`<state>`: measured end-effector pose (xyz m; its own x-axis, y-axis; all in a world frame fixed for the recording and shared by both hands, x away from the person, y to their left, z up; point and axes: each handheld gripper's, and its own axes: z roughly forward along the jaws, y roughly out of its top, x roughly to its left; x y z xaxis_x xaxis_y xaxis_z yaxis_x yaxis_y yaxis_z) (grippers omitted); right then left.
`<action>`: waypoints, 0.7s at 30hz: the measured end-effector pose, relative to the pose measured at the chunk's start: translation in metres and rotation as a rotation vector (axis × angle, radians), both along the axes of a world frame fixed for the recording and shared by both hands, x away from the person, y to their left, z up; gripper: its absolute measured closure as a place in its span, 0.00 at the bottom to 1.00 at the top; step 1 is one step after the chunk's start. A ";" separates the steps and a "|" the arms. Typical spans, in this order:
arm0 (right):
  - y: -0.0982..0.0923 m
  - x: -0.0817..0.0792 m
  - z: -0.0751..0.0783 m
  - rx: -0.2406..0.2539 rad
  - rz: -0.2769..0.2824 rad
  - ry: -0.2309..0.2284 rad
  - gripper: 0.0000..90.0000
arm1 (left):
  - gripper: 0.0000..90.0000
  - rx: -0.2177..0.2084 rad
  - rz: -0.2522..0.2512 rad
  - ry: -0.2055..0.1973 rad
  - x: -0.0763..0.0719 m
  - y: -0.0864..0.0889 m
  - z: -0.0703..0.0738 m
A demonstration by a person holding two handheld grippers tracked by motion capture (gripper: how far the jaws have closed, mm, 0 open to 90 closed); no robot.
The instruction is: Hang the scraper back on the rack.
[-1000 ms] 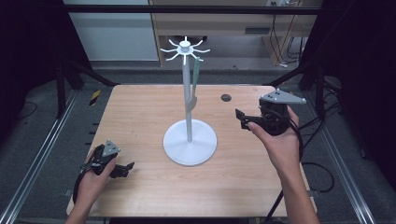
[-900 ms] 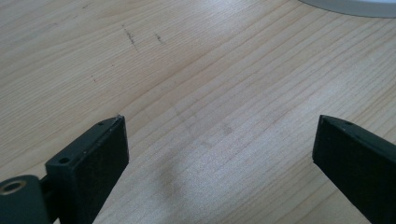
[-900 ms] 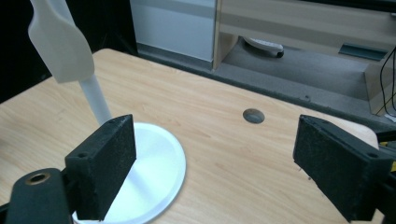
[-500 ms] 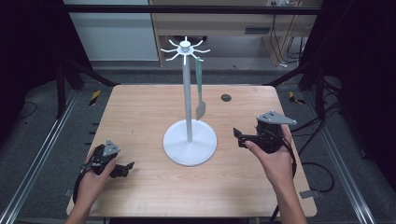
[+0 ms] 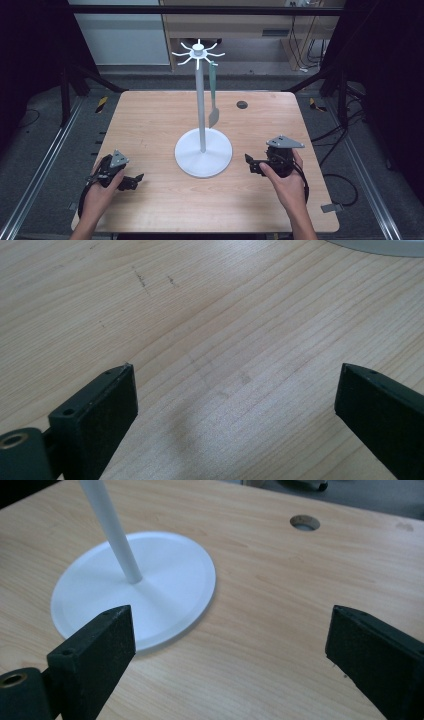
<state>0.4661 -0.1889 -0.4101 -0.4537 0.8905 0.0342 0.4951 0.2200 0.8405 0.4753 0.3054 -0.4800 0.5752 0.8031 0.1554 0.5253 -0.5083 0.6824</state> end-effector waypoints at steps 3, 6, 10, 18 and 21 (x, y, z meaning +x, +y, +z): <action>-0.001 0.001 -0.009 -0.017 -0.002 0.034 0.07 | 0.04 0.000 0.001 0.000 0.000 0.000 0.000; -0.002 0.003 -0.017 -0.028 -0.011 0.051 0.08 | 0.04 0.000 -0.001 0.003 0.000 0.000 0.000; -0.005 0.007 -0.025 -0.037 -0.039 0.067 0.10 | 0.04 0.003 -0.002 0.004 0.000 -0.001 0.000; -0.007 0.019 -0.039 -0.046 -0.061 0.107 0.11 | 0.04 0.003 -0.002 0.004 0.000 0.000 0.000; -0.007 0.023 -0.042 -0.044 -0.070 0.117 0.11 | 0.04 0.003 -0.003 0.003 0.000 0.000 0.000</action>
<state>0.4893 -0.1955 -0.4525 -0.3854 0.9217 0.0433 0.6045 0.2168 0.7665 0.4754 0.3049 -0.4802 0.5779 0.8011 0.1560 0.5260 -0.5118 0.6793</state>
